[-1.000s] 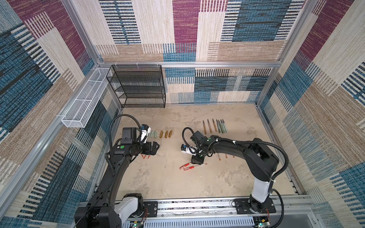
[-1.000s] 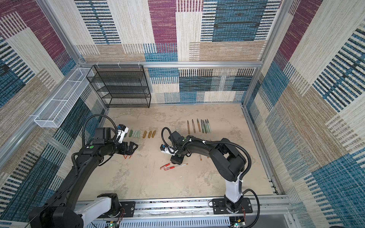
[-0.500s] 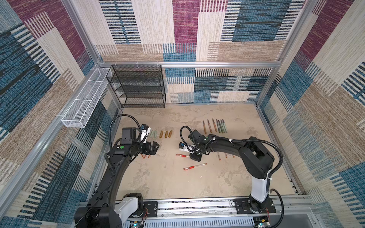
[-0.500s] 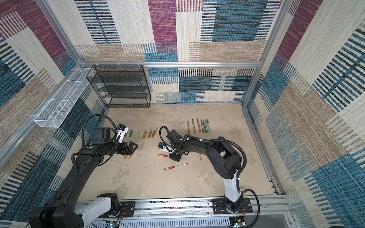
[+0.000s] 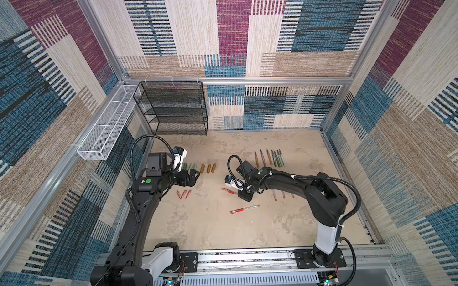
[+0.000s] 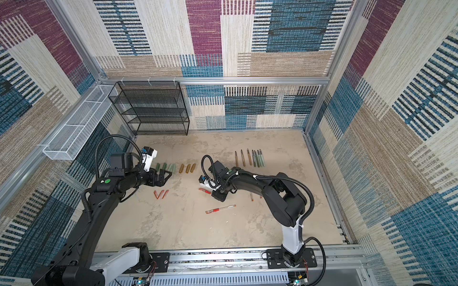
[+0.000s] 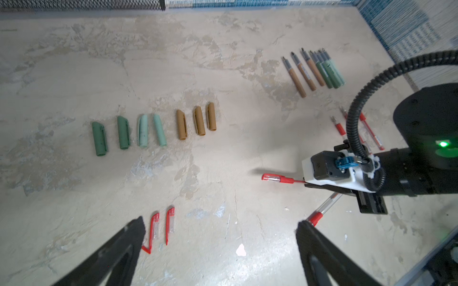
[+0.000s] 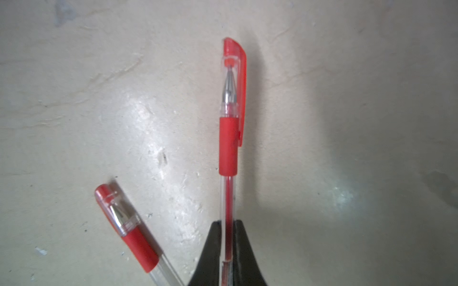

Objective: Open the pen caps
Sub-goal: 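Bring the red pen toward the left gripper and close the left gripper on its cap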

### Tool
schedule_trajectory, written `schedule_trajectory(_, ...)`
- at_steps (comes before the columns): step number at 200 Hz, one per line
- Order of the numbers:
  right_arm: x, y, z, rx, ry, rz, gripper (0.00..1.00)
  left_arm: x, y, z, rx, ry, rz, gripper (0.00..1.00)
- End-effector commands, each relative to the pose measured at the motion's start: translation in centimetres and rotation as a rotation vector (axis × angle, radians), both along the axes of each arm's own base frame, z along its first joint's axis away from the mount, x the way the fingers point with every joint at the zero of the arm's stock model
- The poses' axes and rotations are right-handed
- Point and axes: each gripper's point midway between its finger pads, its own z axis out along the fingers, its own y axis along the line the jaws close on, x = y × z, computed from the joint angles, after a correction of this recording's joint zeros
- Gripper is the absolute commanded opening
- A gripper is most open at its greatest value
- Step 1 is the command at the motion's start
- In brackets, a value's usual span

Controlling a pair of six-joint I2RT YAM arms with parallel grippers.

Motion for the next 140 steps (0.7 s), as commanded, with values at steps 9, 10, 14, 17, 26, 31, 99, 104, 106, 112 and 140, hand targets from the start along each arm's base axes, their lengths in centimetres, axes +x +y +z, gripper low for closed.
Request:
schedule_trajectory(9,0.7,1.7,3.6,0.165,-0.041,-0.078,0.05,0.3,-1.1,3.3,-0.074,-0.048,-0.01,0.99)
schedule_trajectory(10,0.7,1.7,3.7,0.171,-0.042,-0.08,0.05,0.4,-1.1,3.4,-0.076,-0.049,-0.011,0.99)
schedule_trajectory(14,0.8,1.8,4.2,0.192,-0.049,-0.091,0.05,0.5,-1.2,3.9,-0.081,-0.063,-0.015,0.99)
schedule_trajectory(17,0.9,1.9,4.6,0.207,-0.056,-0.098,0.05,0.5,-1.4,4.2,-0.088,-0.076,-0.02,1.0)
schedule_trajectory(26,1.1,2.3,6.0,0.264,-0.071,-0.127,0.05,0.9,-1.6,5.1,-0.112,-0.107,-0.026,1.0)
schedule_trajectory(31,1.3,2.5,6.8,0.299,-0.081,-0.145,0.05,1.1,-1.8,5.5,-0.127,-0.118,-0.026,1.0)
schedule_trajectory(99,1.6,3.9,16.0,0.771,-0.109,-0.396,0.06,2.3,-6.0,4.6,-0.445,-0.04,-0.147,0.89)
schedule_trajectory(104,1.4,3.9,16.2,0.79,-0.105,-0.402,0.06,2.2,-6.4,4.4,-0.461,-0.03,-0.158,0.89)
schedule_trajectory(106,1.4,3.9,16.3,0.796,-0.104,-0.404,0.06,2.2,-6.5,4.3,-0.465,-0.027,-0.162,0.89)
schedule_trajectory(112,1.2,4.0,16.4,0.809,-0.101,-0.407,0.06,2.2,-6.9,4.2,-0.478,-0.016,-0.176,0.88)
schedule_trajectory(140,0.7,4.1,15.9,0.806,-0.096,-0.42,0.07,2.1,-8.7,3.7,-0.507,0.025,-0.238,0.84)
